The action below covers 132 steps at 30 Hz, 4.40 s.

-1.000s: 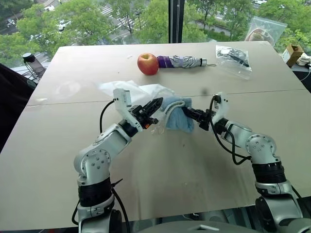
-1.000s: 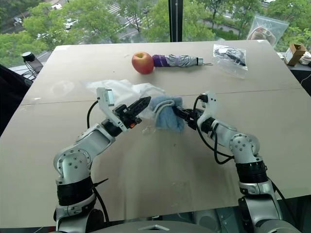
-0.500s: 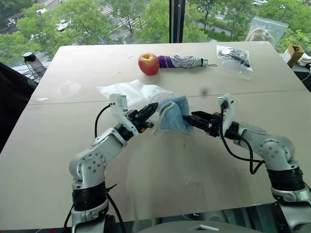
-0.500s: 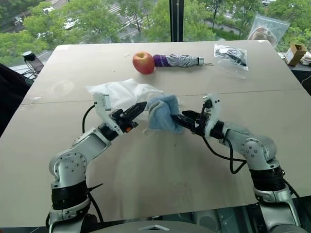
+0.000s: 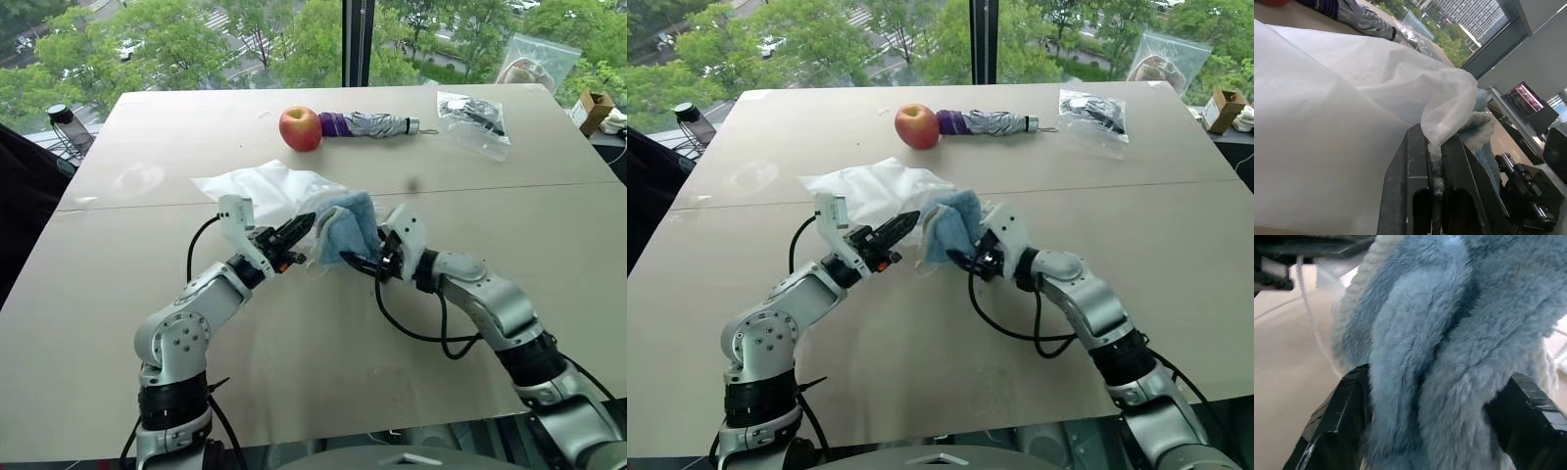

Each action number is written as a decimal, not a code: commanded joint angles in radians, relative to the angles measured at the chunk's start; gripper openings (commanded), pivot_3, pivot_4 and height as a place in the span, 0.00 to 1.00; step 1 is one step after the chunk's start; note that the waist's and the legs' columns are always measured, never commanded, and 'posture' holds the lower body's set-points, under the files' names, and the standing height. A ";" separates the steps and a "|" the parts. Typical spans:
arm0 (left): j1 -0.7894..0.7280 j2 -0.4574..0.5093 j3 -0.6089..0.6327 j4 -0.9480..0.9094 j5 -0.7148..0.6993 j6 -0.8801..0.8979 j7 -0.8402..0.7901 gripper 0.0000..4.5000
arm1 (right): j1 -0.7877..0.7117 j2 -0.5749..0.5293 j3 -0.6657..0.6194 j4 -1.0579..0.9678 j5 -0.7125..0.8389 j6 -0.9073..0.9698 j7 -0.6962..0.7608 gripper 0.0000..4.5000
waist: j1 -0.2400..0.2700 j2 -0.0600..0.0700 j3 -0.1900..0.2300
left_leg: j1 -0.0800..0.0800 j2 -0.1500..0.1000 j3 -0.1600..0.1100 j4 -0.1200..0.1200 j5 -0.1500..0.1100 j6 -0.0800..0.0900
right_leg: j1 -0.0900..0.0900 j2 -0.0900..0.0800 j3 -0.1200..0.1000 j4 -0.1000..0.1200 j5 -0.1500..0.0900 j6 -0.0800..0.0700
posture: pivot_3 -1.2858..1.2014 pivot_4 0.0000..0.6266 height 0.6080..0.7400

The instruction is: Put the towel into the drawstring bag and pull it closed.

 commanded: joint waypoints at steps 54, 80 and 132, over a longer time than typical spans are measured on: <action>-0.033 0.100 -0.212 -0.067 0.150 -0.166 -0.098 0.00 | -0.196 0.508 -0.479 0.099 0.850 0.161 -0.630 0.23 | -0.005 0.002 0.002 | 0.001 0.001 -0.001 -0.001 0.000 0.000 | -0.001 -0.001 0.000 0.004 0.000 0.000 | 0.52 0.24 1.00; -0.059 0.055 -0.114 0.026 0.170 -0.177 -0.094 0.00 | -0.102 -0.010 -0.015 -0.010 0.106 0.075 -0.003 0.70 | -0.001 0.001 0.002 | -0.012 -0.001 -0.002 0.001 0.001 -0.001 | -0.013 0.000 -0.002 0.006 0.000 0.000 | 0.52 0.24 1.00; -0.256 0.014 -0.132 0.109 0.220 -0.234 -0.097 0.00 | -0.113 0.174 -0.282 -0.046 0.435 0.251 -0.278 0.87 | 0.002 0.001 0.001 | -0.012 -0.001 -0.003 0.003 0.003 -0.005 | -0.014 0.000 -0.003 0.009 0.001 0.000 | 0.52 0.24 1.00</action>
